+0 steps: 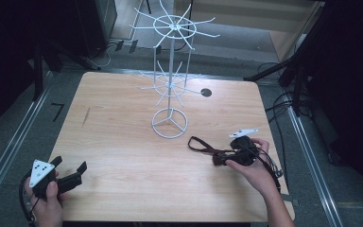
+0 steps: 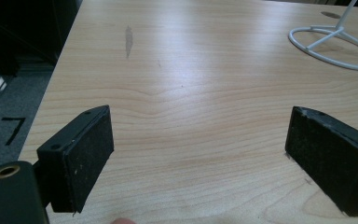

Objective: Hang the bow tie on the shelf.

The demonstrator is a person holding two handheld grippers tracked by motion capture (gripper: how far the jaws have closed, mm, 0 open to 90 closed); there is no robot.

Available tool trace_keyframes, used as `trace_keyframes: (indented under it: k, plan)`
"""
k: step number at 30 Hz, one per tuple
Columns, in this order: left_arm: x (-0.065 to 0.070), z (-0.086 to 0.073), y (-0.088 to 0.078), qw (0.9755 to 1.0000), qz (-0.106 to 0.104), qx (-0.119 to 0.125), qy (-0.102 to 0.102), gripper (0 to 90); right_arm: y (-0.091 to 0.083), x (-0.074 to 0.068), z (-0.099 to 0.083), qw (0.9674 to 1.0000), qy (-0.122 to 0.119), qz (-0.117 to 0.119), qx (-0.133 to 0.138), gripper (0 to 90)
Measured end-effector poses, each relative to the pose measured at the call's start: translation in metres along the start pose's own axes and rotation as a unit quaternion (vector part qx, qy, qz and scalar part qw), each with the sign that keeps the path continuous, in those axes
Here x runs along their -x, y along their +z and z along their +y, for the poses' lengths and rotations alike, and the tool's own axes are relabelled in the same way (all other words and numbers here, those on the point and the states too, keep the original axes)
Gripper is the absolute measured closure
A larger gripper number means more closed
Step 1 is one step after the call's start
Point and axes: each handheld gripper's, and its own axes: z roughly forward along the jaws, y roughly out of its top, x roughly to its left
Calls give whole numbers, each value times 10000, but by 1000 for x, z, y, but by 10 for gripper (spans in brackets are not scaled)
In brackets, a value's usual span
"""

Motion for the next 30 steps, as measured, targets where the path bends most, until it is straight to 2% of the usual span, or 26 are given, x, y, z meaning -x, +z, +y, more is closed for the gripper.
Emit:
trace_keyframes:
  k: [4,11,16,23,27,30]
  plan:
    - [0,0,0,10000,-30,-25,-12,83,10,-7,10,9998,-113,87,-121,205]
    - [0,0,0,10000,-30,-37,-21,83,18,-11,22,9996,-125,221,-146,220]
    - [-1,0,1,9999,-126,-74,-27,83,26,-18,28,9987,-223,247,-395,284]
    - [-1,1,1,9998,-152,-133,-19,82,36,-22,33,9978,-215,307,-550,333]
    - [0,1,4,9997,-135,-201,47,82,44,-27,34,9959,-364,334,-761,365]
    - [1,1,4,9997,-132,-200,79,83,47,-26,33,9949,-352,429,-838,419]
